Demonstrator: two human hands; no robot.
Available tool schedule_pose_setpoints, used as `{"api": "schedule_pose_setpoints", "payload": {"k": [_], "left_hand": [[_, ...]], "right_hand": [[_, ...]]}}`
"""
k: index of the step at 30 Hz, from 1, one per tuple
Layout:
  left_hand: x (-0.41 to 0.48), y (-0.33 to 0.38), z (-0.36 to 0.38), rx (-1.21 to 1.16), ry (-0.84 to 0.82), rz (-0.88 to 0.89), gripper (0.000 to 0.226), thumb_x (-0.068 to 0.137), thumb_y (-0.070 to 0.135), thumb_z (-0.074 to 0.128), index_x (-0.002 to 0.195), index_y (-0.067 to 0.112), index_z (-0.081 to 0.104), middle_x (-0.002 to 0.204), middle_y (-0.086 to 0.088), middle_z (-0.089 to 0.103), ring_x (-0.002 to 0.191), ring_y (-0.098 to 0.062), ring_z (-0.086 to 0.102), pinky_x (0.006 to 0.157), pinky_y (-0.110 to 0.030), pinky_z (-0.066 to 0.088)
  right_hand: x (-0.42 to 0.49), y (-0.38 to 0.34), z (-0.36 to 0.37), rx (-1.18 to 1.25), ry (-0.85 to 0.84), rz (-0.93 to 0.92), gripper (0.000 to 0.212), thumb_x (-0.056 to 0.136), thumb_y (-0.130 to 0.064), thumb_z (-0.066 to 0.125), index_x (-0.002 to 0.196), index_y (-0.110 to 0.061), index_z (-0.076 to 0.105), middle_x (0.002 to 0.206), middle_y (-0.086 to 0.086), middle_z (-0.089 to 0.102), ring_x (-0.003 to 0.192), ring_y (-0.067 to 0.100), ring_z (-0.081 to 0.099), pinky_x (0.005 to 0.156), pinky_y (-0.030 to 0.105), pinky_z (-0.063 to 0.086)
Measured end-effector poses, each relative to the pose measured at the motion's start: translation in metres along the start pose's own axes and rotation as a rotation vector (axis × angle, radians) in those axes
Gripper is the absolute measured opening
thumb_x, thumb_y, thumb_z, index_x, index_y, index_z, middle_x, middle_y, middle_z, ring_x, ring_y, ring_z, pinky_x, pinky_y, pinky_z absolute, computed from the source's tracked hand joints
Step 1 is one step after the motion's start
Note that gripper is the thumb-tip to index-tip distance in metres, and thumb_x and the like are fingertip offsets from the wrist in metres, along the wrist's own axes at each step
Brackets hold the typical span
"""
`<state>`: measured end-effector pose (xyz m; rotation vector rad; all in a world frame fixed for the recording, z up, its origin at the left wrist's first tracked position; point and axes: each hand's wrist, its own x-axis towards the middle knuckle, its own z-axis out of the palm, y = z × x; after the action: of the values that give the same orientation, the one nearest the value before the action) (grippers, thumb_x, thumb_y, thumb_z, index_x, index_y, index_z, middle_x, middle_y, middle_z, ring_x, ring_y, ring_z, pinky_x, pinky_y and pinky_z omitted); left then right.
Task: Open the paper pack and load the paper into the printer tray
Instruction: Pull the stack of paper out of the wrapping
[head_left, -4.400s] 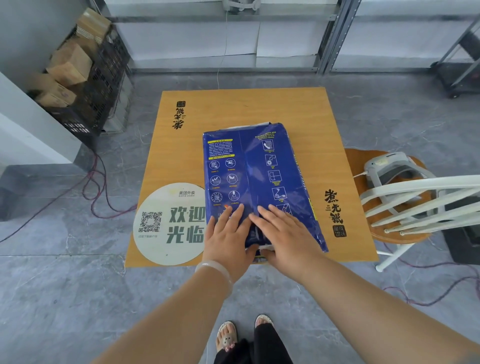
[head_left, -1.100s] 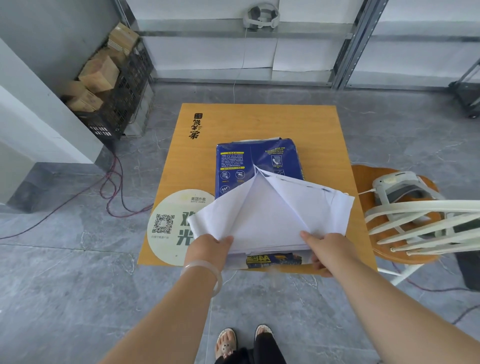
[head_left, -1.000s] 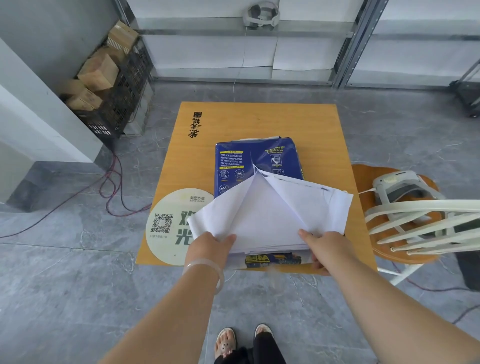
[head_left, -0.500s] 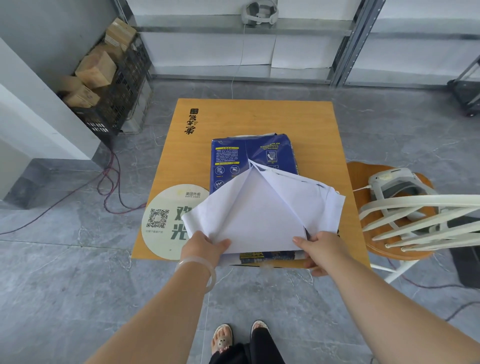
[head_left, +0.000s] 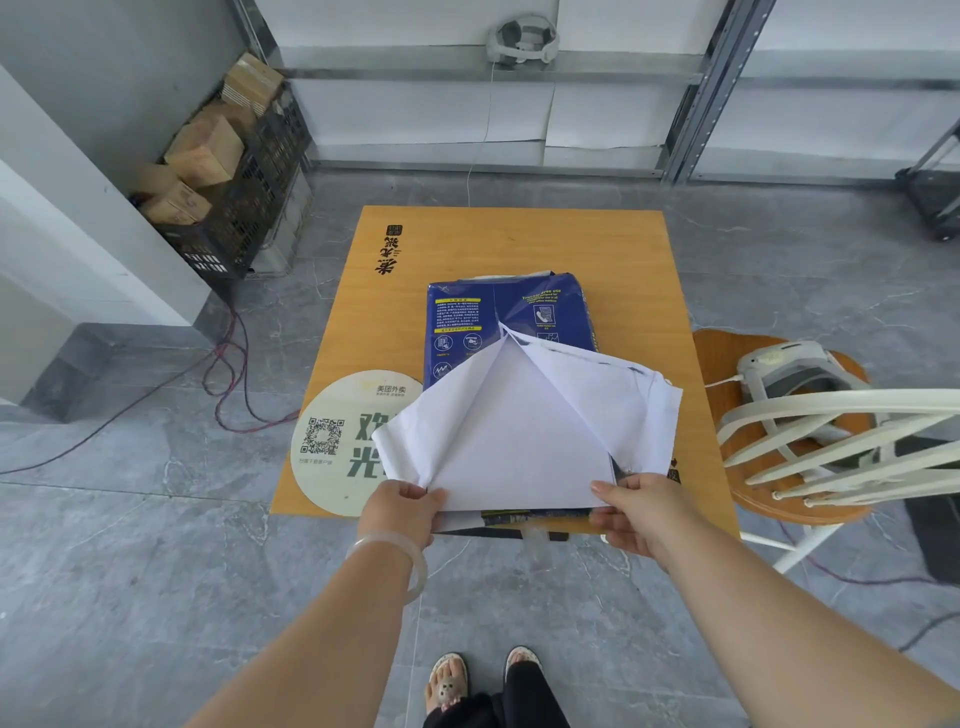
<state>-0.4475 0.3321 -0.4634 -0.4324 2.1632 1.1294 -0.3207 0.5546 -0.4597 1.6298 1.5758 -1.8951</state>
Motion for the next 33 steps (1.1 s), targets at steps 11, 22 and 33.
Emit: {"api": "schedule_pose_setpoints", "payload": {"k": [11, 22, 33], "left_hand": [[-0.007, -0.008, -0.002, -0.094, -0.117, -0.064, 0.008, 0.085, 0.01, 0.065, 0.083, 0.014, 0.058, 0.074, -0.004, 0.066, 0.064, -0.015, 0.063, 0.06, -0.029, 0.052], [-0.001, -0.002, 0.01, -0.235, -0.146, -0.154, 0.016, 0.084, 0.02, 0.068, 0.091, 0.009, 0.058, 0.093, -0.011, 0.061, 0.074, -0.024, 0.063, 0.052, -0.03, 0.056], [-0.001, 0.006, 0.01, -0.362, -0.155, -0.225, 0.02, 0.084, 0.025, 0.067, 0.09, 0.012, 0.055, 0.091, -0.009, 0.058, 0.074, -0.024, 0.06, 0.052, -0.032, 0.055]], "right_hand": [[-0.005, -0.004, -0.006, -0.038, -0.1, 0.067, 0.031, 0.088, -0.009, 0.065, 0.115, -0.002, 0.052, 0.102, 0.016, 0.066, 0.076, 0.025, 0.07, 0.054, 0.035, 0.06], [-0.003, 0.002, -0.004, 0.095, -0.075, 0.022, 0.03, 0.09, -0.012, 0.064, 0.114, 0.003, 0.055, 0.113, 0.02, 0.064, 0.085, 0.03, 0.068, 0.053, 0.033, 0.061], [0.0, -0.003, 0.003, 0.091, -0.08, 0.022, 0.026, 0.091, -0.022, 0.063, 0.111, -0.006, 0.059, 0.095, 0.009, 0.063, 0.081, 0.023, 0.064, 0.059, 0.036, 0.061]]}}
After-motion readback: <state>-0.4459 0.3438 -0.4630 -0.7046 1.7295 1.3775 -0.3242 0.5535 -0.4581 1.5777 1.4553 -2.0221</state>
